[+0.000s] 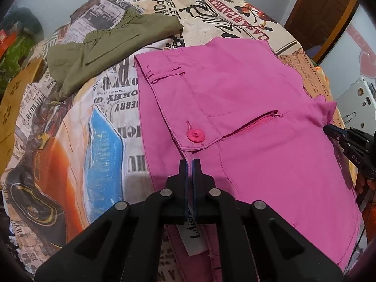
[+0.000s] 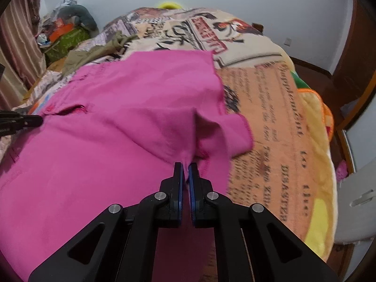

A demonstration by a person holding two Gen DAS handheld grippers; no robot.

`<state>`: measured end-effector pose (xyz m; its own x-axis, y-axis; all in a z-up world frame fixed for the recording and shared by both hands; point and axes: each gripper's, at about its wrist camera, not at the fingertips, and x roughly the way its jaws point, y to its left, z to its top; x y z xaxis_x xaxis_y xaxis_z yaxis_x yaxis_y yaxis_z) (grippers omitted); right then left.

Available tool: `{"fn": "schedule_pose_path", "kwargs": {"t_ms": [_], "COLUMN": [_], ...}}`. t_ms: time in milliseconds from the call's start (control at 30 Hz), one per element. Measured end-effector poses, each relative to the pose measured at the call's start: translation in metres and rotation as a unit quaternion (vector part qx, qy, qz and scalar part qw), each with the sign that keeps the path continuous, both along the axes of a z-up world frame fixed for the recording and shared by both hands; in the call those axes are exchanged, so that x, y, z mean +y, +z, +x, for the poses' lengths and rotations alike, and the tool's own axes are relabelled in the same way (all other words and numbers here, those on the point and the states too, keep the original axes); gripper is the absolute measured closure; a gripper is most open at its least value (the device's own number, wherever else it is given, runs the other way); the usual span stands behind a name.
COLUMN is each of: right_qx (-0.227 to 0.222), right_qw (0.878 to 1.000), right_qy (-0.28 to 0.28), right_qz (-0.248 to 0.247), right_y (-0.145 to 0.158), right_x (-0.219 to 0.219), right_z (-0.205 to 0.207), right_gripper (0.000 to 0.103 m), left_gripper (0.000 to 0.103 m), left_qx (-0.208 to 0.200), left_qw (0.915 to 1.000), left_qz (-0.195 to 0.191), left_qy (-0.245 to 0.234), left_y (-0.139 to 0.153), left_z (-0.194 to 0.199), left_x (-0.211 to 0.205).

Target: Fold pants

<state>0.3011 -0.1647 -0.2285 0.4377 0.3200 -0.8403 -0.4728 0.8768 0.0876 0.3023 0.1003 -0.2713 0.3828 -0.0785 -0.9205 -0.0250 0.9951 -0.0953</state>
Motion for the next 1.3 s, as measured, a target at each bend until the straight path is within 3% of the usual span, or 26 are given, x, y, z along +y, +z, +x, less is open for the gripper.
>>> {"fn": "schedule_pose_path", "kwargs": {"t_ms": [133, 400, 467, 567, 633, 733, 867, 967, 1100, 1300], "right_qx": [-0.010, -0.009, -0.011, -0.018, -0.022, -0.026, -0.024, -0.010, 0.016, 0.052], "right_qw": [1.000, 0.997, 0.996, 0.995, 0.994, 0.994, 0.994, 0.994, 0.995, 0.994], "right_qy": [-0.017, -0.062, -0.074, -0.082, -0.087, -0.088, -0.088, -0.087, -0.074, -0.059], "right_qz": [-0.023, 0.036, 0.046, 0.054, 0.054, 0.057, 0.056, 0.059, 0.067, 0.075], "right_y": [0.003, 0.030, 0.036, 0.039, 0.039, 0.037, 0.032, 0.025, 0.012, -0.009], "right_x": [-0.016, -0.056, -0.058, -0.060, -0.059, -0.056, -0.051, -0.048, -0.041, -0.035], "right_z": [-0.004, 0.000, 0.007, 0.016, 0.022, 0.030, 0.044, 0.056, 0.066, 0.069], "right_gripper": [0.101, 0.100, 0.096, 0.082, 0.070, 0.062, 0.061, 0.060, 0.060, 0.060], "left_gripper": [0.095, 0.094, 0.094, 0.093, 0.085, 0.080, 0.079, 0.075, 0.059, 0.060], "left_qx": [-0.001, -0.015, -0.019, -0.025, -0.027, -0.024, -0.014, -0.004, 0.012, 0.007], "left_qw": [1.0000, 0.9996, 0.9995, 0.9994, 0.9994, 0.9993, 0.9991, 0.9995, 0.9988, 0.9994], "left_qz": [-0.005, 0.023, 0.023, 0.022, 0.019, 0.010, -0.024, -0.015, -0.024, -0.020], "left_qy": [-0.003, -0.009, -0.006, 0.003, 0.014, 0.027, 0.033, 0.029, 0.041, 0.027], "left_y": [0.000, 0.018, 0.024, 0.032, 0.034, 0.033, 0.025, 0.015, -0.001, -0.002], "left_z": [-0.002, -0.012, -0.011, -0.006, 0.003, 0.014, 0.029, 0.038, 0.047, 0.050], "left_x": [0.002, -0.003, 0.000, 0.008, 0.015, 0.022, 0.024, 0.019, 0.021, 0.013]}}
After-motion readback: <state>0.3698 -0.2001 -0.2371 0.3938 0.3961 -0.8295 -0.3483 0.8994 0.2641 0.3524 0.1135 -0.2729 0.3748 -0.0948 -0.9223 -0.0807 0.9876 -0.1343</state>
